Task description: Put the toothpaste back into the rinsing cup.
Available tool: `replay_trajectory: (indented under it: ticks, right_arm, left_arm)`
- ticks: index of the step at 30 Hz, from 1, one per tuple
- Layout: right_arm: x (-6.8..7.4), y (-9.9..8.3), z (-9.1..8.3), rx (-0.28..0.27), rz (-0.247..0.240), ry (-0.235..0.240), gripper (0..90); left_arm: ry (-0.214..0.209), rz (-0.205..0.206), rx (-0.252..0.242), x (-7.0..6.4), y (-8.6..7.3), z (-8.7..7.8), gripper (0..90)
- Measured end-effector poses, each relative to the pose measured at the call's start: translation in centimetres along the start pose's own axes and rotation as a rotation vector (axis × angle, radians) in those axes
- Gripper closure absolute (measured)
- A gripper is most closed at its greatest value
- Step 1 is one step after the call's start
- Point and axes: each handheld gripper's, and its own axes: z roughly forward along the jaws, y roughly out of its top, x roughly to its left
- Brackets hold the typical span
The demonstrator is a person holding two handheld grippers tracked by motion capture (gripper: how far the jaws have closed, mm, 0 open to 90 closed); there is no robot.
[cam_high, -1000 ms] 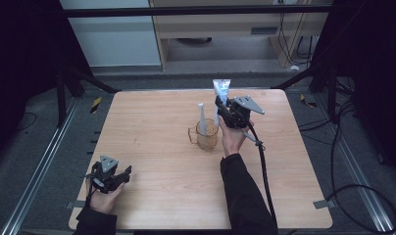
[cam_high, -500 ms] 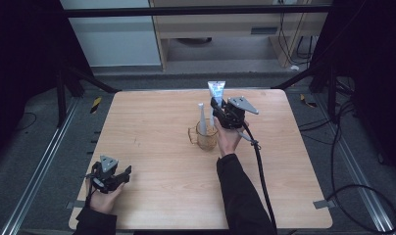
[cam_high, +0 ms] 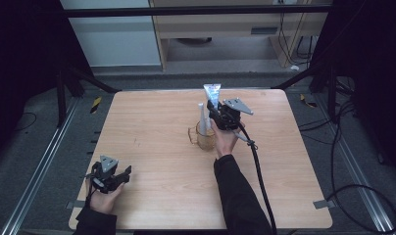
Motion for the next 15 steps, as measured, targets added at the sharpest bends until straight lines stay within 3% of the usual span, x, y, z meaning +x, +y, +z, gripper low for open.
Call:
replay_trajectory:
  ticks: [15]
  right_arm:
    - [0.15, -0.99, 0.33, 0.052, -0.023, -0.004, 67.6]
  left_arm:
    - [0.001, 0.002, 0.001, -0.03, 0.00, 0.00, 42.7]
